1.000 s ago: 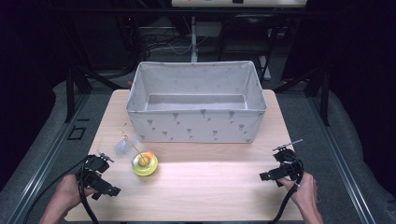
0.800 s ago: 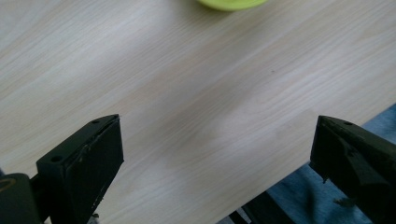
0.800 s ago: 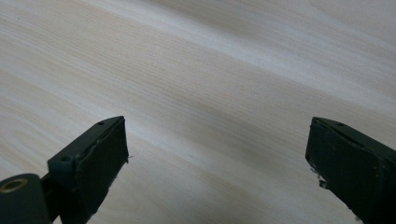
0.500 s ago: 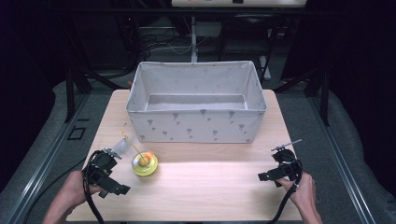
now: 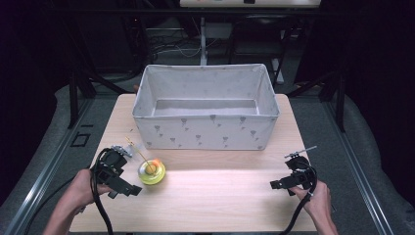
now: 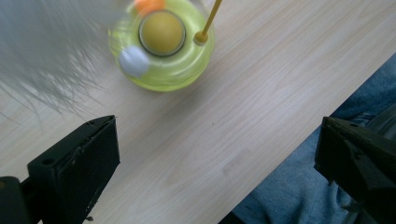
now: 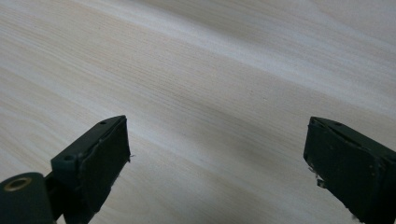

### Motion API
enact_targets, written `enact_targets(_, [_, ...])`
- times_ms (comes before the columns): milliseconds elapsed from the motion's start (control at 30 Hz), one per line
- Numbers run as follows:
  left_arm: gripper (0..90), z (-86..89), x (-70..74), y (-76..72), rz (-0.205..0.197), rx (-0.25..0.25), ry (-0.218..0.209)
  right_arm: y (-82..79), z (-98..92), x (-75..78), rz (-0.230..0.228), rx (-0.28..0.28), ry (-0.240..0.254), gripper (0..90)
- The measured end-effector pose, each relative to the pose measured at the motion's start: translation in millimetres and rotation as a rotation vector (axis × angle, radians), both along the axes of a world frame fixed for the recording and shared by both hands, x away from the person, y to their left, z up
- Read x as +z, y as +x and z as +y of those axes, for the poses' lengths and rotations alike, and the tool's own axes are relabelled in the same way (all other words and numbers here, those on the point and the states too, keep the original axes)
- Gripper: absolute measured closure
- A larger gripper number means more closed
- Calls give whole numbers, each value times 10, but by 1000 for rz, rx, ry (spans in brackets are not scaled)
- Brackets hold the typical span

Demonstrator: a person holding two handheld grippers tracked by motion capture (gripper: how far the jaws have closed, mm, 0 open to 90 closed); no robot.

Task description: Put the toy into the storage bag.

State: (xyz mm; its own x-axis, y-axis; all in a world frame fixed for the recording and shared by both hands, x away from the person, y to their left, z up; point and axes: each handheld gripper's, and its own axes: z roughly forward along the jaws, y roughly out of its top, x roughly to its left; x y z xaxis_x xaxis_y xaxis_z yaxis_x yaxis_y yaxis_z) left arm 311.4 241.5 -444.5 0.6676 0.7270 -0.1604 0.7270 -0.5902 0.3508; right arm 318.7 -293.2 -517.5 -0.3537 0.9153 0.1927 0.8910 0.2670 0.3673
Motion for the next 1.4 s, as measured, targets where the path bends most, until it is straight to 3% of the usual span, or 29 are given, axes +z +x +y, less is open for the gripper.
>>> enact_targets(133, [0,-15,116,38,-18,-3,-29,9,5,-1,3,3,3,67])
enact_targets(367, [4,-90,276,118,-51,-24,-33,5,-2,-1,0,-4,12,69])
enact_targets(667, [23,-200,380,218,-69,-42,-33,8,0,-2,5,9,12,74])
enact_targets(867, [153,-223,451,288,-96,-30,-19,14,2,-2,11,9,12,85])
enact_targets(1400, [516,-220,517,426,-114,3,-36,18,-1,-8,16,12,8,98])
